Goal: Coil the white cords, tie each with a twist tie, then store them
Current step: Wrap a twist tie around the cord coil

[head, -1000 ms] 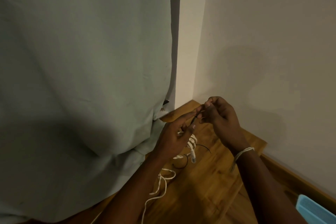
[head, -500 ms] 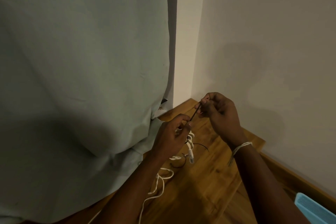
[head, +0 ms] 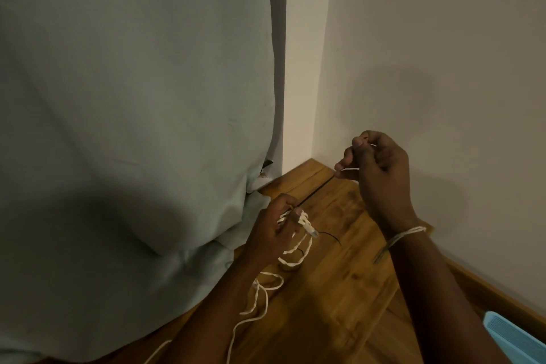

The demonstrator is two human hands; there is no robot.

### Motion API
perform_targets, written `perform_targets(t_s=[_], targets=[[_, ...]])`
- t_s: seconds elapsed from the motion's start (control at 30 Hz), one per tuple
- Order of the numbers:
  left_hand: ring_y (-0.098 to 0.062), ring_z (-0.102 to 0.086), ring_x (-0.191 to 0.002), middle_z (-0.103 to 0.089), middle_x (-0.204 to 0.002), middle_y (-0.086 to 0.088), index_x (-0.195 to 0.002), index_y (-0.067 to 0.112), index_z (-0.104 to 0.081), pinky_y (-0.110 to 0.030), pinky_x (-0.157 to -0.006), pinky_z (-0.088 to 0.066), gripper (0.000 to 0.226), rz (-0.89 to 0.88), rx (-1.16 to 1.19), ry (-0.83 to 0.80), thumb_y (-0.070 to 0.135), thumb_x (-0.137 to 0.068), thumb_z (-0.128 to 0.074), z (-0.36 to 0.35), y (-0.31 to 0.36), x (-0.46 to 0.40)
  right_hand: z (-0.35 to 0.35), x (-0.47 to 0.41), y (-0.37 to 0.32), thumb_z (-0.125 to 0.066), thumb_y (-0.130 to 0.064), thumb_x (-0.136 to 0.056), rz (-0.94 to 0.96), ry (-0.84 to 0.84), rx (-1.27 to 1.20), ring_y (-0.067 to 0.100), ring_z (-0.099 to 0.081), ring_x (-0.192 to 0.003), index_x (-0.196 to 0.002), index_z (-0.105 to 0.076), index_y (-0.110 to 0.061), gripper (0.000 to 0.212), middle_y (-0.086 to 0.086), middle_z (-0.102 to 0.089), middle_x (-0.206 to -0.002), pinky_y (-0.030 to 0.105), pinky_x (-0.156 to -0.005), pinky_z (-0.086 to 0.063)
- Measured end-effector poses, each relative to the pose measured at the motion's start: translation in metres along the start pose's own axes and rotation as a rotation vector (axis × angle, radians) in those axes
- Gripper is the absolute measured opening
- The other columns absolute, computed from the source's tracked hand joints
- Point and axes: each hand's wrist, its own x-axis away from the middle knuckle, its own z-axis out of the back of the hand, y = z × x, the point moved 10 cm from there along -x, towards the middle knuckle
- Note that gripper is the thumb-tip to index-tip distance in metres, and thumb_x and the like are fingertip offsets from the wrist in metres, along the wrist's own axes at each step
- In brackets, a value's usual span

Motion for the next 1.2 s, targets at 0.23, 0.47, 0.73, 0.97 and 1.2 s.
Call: perform_targets(t_s=[0.23, 0.47, 0.73, 0.97, 1.2], targets=[[-0.007, -0.066, -0.086, -0.066, -0.093, 0.013, -0.098, 0.03, -0.057, -0.021, -0.073, -0.056, 0.011, -0.044, 0.022, 0.021, 0.019, -0.097, -0.056, 0.013, 0.001, -0.001, -0.024, 0.014, 0.03, -0.051, -0.025, -0.102, 0.026, -0.308, 0.322, 0.011, -0.049, -0.059, -0.097, -0.058, -0.019, 0.01, -0.006, -0.056, -0.07, 0.027, -0.057, -0.043], [-0.014, -0.066, -0.081, -0.068, -0.083, 0.003, -0.101, 0.017, -0.06, -0.035, -0.07, -0.057, 0.007, -0.085, -0.044, -0.094, 0.022, -0.096, -0.059, 0.01, 0.004, -0.003, -0.059, 0.045, 0.055, -0.057, -0.052, -0.093, 0.227, -0.724, 1.021, 0.005, -0.062, -0.081, -0.108, -0.077, -0.024, 0.037, -0.007, -0.073, -0.101, 0.022, -0.069, -0.052], [-0.009, -0.067, -0.083, -0.069, -0.087, 0.006, -0.104, 0.021, -0.061, -0.034, -0.068, -0.058, 0.02, -0.186, -0.127, -0.192, 0.038, -0.097, -0.052, 0.003, 0.015, 0.003, -0.057, 0.038, 0.038, -0.058, -0.029, -0.098, 0.298, -0.811, 1.015, 0.002, -0.06, -0.071, -0.101, -0.078, -0.02, 0.022, -0.007, -0.076, -0.093, 0.012, -0.062, -0.042], [-0.012, -0.068, -0.076, -0.068, -0.079, 0.01, -0.1, 0.023, -0.061, -0.037, -0.063, -0.057, 0.016, -0.127, -0.05, -0.133, 0.036, -0.097, -0.053, 0.005, 0.013, 0.0, -0.048, 0.036, 0.033, -0.059, -0.033, -0.097, 0.283, -0.623, 1.006, 0.003, -0.062, -0.072, -0.104, -0.076, -0.028, 0.019, -0.011, -0.076, -0.095, 0.021, -0.063, -0.052], [-0.017, -0.064, -0.066, -0.064, -0.071, 0.002, -0.093, 0.014, -0.058, -0.045, -0.057, -0.052, 0.017, -0.134, -0.051, -0.169, 0.029, -0.099, -0.053, 0.001, 0.017, 0.001, -0.048, 0.031, 0.025, -0.059, -0.032, -0.096, 0.344, -0.569, 1.061, 0.01, -0.066, -0.07, -0.103, -0.075, -0.029, 0.018, -0.008, -0.076, -0.09, 0.018, -0.057, -0.045]])
